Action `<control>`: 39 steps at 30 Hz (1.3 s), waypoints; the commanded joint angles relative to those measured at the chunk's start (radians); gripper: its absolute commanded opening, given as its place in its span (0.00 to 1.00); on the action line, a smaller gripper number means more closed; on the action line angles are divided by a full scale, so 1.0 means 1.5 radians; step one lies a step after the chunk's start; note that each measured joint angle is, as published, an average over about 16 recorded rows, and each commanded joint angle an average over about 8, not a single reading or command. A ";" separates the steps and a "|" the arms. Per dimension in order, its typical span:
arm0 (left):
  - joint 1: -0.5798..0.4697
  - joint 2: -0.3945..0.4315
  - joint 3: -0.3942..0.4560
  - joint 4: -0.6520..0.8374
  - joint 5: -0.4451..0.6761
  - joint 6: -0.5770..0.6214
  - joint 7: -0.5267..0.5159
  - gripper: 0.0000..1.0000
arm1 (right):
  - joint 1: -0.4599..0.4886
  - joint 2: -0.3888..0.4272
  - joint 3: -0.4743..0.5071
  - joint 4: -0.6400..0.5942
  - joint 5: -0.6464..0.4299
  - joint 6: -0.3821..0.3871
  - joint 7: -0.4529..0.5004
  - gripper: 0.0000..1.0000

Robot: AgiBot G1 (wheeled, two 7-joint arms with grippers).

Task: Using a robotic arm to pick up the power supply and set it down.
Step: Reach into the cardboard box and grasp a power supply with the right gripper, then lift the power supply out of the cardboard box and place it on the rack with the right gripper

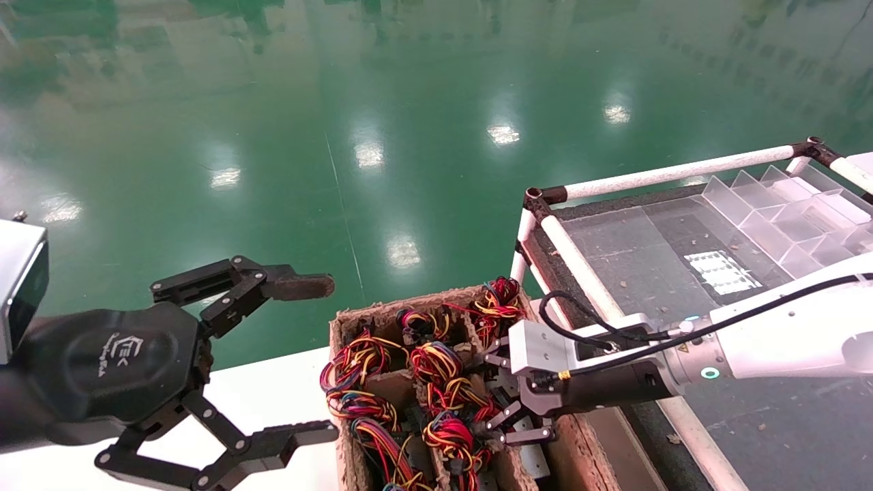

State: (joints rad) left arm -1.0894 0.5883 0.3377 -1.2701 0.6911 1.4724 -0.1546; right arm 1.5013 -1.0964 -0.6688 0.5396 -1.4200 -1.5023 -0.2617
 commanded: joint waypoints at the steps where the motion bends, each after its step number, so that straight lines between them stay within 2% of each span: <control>1: 0.000 0.000 0.000 0.000 0.000 0.000 0.000 1.00 | -0.001 -0.001 -0.001 0.001 -0.002 -0.001 -0.004 0.00; 22: 0.000 0.000 0.000 0.000 0.000 0.000 0.000 1.00 | -0.027 0.022 0.025 0.026 0.032 0.025 0.006 0.00; 29: 0.000 0.000 0.000 0.000 0.000 0.000 0.000 1.00 | -0.041 0.046 0.048 0.049 0.062 0.037 0.012 0.00; 39: 0.000 0.000 0.000 0.000 0.000 0.000 0.000 1.00 | -0.063 0.098 0.085 0.124 0.112 0.045 0.047 0.00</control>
State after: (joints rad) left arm -1.0896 0.5880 0.3384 -1.2701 0.6906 1.4721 -0.1543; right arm 1.4073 -0.9485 -0.5385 0.7264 -1.2488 -1.4329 -0.1897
